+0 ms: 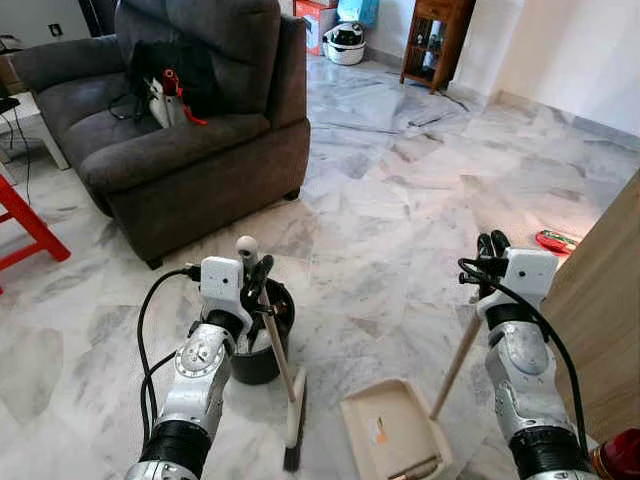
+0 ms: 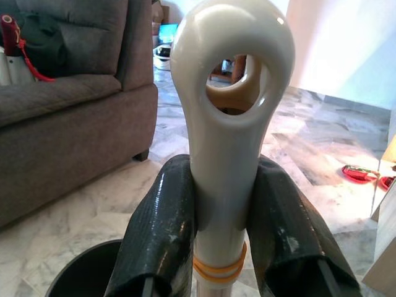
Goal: Sweep floor
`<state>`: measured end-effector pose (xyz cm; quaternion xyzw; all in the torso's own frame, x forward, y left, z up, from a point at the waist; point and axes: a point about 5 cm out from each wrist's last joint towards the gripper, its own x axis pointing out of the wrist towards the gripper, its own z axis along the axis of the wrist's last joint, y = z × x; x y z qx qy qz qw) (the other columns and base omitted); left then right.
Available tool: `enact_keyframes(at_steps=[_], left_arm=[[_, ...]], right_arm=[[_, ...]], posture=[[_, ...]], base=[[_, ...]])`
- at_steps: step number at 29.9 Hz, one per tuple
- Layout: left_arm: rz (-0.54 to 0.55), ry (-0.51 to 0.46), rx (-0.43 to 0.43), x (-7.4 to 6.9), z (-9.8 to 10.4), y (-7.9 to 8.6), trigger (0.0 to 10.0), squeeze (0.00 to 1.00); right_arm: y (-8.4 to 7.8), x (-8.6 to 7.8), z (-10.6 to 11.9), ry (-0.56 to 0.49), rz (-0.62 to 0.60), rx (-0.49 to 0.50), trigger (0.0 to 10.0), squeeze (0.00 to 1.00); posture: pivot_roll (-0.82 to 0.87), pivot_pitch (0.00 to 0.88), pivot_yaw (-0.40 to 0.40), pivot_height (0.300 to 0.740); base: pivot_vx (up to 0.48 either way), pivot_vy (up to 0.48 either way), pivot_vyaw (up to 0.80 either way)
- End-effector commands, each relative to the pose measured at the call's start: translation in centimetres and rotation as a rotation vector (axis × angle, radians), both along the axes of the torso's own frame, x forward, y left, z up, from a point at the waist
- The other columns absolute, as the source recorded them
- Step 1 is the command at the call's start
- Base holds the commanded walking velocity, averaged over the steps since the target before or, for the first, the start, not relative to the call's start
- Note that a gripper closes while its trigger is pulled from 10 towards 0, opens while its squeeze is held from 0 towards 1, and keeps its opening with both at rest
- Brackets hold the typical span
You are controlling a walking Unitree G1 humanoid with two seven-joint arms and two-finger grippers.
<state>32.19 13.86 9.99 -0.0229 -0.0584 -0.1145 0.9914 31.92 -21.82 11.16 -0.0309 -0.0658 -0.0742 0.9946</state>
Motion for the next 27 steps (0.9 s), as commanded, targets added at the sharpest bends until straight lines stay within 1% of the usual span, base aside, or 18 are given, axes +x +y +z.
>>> enact_keyframes(at_steps=[1, 7, 11, 22, 27], left_arm=[[0.002, -0.017, -0.005, -0.06, 0.09, -0.12, 10.0, 0.00], [0.003, -0.020, -0.003, -0.07, 0.08, -0.13, 10.0, 0.00], [0.007, -0.024, 0.001, -0.04, 0.13, -0.03, 10.0, 0.00], [0.007, -0.019, -0.001, -0.13, -0.09, -0.16, 10.0, 0.00], [0.001, -0.017, -0.004, -0.17, -0.14, -0.36, 10.0, 0.00]], right_arm=[[-0.54, 0.04, 0.91, -0.050, -0.011, -0.026, 10.0, 0.00], [-0.53, 0.14, 1.05, -0.062, -0.007, -0.025, 10.0, 0.00], [-0.41, 0.29, 1.14, -0.059, 0.004, -0.046, 10.0, 0.00], [-0.36, 0.35, 1.01, -0.053, 0.015, -0.065, 10.0, 0.00], [-0.50, 0.41, 0.80, -0.046, -0.002, -0.033, 10.0, 0.00]], posture=[[0.05, 0.000, -0.041, 0.740], [0.05, 0.000, -0.042, 0.740], [0.06, 0.000, -0.043, 0.740], [0.06, 0.000, -0.047, 0.740], [0.06, 0.000, -0.048, 0.740]], base=[[0.000, 0.000, 0.61], [0.000, 0.000, 0.77], [0.000, 0.000, 0.80], [0.000, 0.000, 0.79], [0.000, 0.000, 0.00]])
